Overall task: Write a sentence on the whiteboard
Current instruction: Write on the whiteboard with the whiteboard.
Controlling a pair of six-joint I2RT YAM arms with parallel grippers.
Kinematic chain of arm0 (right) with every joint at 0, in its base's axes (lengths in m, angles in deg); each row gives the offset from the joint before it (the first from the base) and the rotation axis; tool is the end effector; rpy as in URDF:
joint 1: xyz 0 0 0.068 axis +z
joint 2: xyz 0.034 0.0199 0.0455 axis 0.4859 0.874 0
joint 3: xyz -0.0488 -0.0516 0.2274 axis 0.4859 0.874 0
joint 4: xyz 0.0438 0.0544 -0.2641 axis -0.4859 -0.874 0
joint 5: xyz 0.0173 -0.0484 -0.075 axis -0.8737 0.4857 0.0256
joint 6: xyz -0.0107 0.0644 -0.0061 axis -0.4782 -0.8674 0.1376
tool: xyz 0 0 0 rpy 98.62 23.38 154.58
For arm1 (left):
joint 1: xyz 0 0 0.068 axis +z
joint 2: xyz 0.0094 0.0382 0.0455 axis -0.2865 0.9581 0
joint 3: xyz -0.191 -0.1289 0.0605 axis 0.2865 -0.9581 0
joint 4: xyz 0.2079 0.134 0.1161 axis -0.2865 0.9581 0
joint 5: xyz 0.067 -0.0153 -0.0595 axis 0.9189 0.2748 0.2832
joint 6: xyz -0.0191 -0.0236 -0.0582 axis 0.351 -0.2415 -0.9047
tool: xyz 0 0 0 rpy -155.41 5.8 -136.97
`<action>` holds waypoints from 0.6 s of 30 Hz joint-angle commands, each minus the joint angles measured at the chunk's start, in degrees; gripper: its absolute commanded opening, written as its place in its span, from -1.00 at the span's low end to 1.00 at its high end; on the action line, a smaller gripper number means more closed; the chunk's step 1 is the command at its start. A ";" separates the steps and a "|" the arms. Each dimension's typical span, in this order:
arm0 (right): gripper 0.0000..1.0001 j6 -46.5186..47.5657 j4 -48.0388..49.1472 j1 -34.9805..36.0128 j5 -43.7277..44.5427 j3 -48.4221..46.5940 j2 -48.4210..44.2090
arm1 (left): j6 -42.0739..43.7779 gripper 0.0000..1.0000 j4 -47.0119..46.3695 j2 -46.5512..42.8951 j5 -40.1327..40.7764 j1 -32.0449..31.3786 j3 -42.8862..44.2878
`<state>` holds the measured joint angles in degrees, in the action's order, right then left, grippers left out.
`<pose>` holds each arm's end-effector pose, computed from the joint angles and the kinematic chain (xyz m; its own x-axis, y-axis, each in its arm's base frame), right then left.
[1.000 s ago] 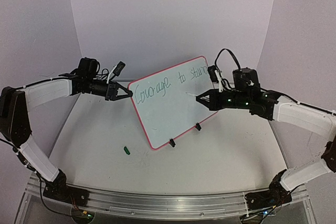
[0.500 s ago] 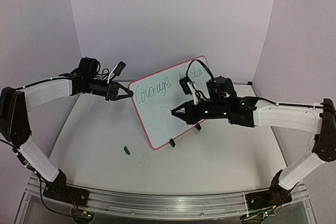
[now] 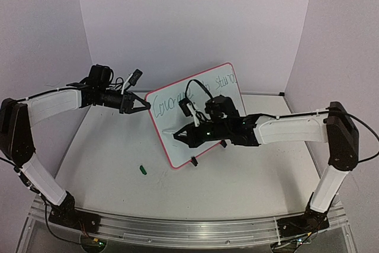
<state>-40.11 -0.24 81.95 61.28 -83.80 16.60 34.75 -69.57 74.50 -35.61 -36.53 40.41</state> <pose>0.2434 0.3519 0.1944 -0.4854 -0.2402 -0.8407 -0.8435 0.3816 0.3780 0.3269 -0.1631 0.2407 -0.4808 0.2461 -0.8416 0.8646 0.2930 -0.4083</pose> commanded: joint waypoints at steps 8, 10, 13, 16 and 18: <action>-1.00 -0.15 2.97 0.19 1.09 -3.28 3.60 | 4.63 -1.00 2.72 0.26 2.59 -2.10 0.37; -1.00 -0.43 2.96 0.19 1.74 -3.53 4.10 | 4.69 -1.00 2.80 0.26 2.57 -2.09 0.37; -1.00 -0.77 2.94 0.14 2.93 -3.62 4.28 | 4.72 -1.00 2.86 0.34 2.67 -2.09 0.46; -1.00 -0.98 2.85 0.18 5.21 -3.00 3.67 | 4.85 -1.00 2.96 0.33 2.68 -2.09 0.57; -1.00 -1.08 2.85 0.17 7.26 -2.08 2.67 | 4.94 -1.00 3.05 0.35 2.69 -2.09 0.55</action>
<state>-40.43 1.23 82.17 62.78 -85.11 19.90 34.71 -69.39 74.50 -34.77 -36.75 40.62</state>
